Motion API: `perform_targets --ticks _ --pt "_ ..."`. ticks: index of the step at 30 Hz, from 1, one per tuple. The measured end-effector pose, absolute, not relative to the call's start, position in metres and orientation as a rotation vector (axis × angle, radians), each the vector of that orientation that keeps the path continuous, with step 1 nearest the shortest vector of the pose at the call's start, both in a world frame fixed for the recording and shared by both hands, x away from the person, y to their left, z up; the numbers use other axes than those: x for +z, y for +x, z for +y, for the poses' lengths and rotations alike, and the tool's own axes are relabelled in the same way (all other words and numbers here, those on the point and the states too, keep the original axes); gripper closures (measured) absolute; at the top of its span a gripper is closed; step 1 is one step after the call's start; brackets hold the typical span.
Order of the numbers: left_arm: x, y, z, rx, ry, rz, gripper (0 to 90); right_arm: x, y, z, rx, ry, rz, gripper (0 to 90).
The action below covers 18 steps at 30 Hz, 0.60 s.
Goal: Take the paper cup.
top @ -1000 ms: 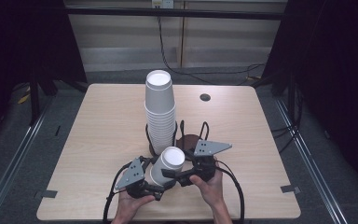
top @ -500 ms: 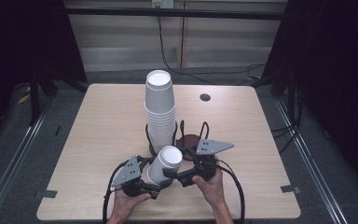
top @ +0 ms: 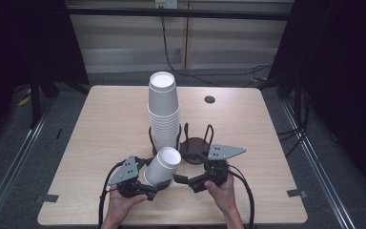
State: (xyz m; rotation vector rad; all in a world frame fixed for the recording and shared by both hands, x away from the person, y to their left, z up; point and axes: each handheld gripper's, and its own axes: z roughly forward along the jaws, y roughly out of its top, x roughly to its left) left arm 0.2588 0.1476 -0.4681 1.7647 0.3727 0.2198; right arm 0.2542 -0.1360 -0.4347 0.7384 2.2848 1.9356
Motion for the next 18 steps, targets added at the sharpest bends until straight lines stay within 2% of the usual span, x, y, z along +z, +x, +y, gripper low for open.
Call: perform_targets --ticks 18 --pt "-0.4625 0.2608 0.1517 0.222 1.946 0.327 17.1 -0.4352 0.2524 -0.1393 1.752 0.71 2.418 13.2"
